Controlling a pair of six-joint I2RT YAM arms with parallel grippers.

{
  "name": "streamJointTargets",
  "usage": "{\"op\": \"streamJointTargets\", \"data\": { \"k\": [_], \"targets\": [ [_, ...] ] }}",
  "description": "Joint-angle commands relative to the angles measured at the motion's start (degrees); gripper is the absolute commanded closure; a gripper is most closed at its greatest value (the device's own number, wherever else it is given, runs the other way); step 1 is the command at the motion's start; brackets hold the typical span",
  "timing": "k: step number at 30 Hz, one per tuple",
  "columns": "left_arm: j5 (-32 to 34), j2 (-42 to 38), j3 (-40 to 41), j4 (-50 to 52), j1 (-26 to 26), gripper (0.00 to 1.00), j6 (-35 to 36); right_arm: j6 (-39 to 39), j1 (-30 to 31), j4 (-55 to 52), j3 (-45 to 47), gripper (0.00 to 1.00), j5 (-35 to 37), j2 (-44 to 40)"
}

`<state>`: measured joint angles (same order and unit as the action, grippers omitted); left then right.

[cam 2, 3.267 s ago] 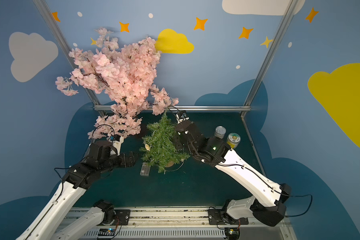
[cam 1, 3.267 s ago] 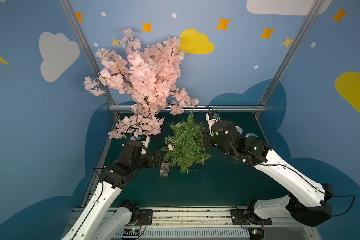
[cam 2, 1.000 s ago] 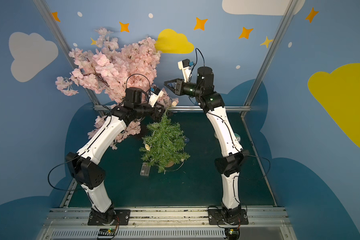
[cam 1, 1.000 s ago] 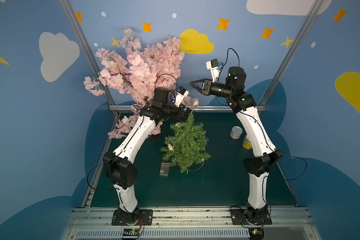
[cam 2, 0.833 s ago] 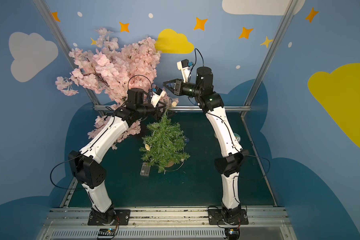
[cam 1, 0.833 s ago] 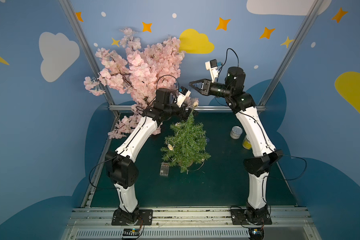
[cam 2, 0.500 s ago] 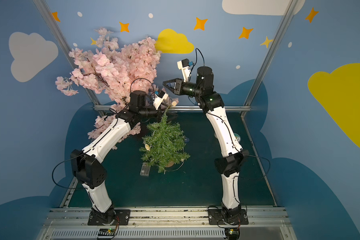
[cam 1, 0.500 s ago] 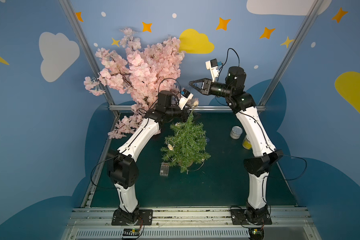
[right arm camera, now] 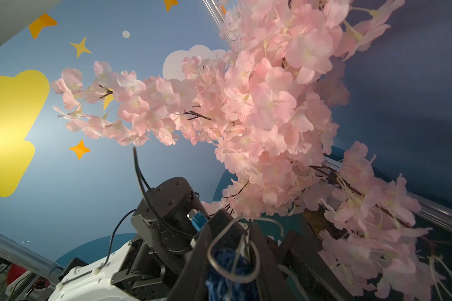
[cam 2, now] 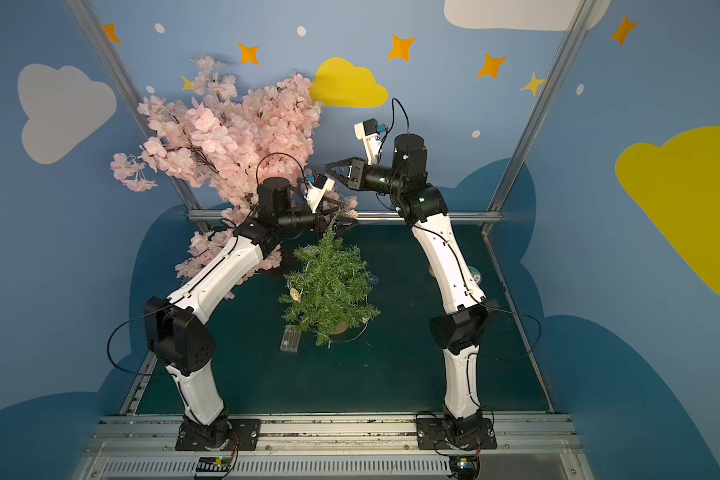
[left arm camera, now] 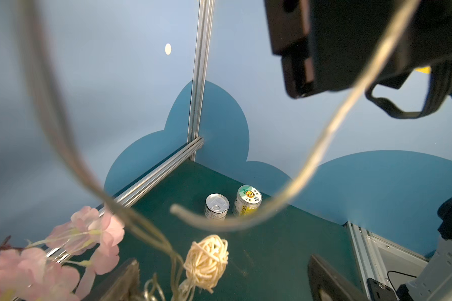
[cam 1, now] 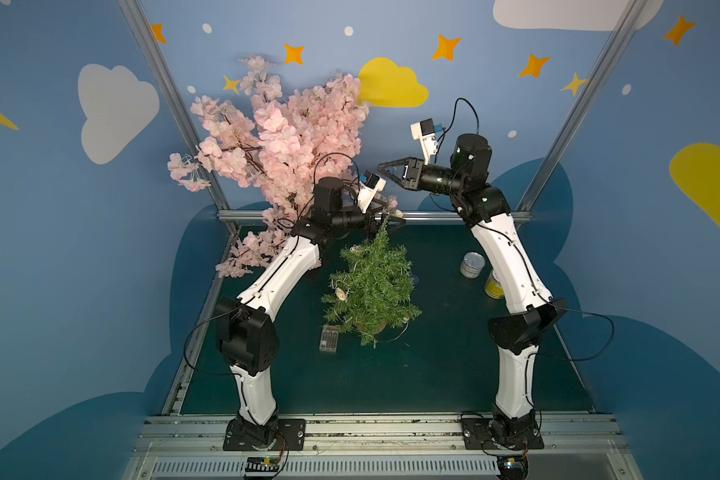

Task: Remove string lights from the small christmas tree
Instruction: Remove the light string from the Christmas tree.

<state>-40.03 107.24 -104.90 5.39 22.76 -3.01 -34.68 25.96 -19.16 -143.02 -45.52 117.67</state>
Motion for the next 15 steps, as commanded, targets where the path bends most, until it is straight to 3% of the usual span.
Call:
{"op": "streamJointTargets", "data": {
  "k": [1, 4, 9, 15],
  "targets": [
    [0.6, 1.4, -1.3, -1.2, -0.1, 0.00, -0.7, -1.6, 0.0, 3.1, 0.4, 0.80, -1.7, -2.5],
    [2.3, 2.2, -2.5, 0.1, -0.1, 0.00, -0.2, -2.4, 0.0, 3.7, 0.5, 0.80, -2.1, -2.9],
    [0.1, 1.9, 0.3, -7.5, -0.3, 0.00, -4.6, -3.7, 0.2, 6.4, 4.0, 0.80, -2.5, -4.7],
    [-1.6, 1.5, 0.9, -10.5, -0.3, 0.07, -7.6, -3.7, 0.2, 6.9, 6.0, 0.80, -2.6, -5.6]
  ]
}}
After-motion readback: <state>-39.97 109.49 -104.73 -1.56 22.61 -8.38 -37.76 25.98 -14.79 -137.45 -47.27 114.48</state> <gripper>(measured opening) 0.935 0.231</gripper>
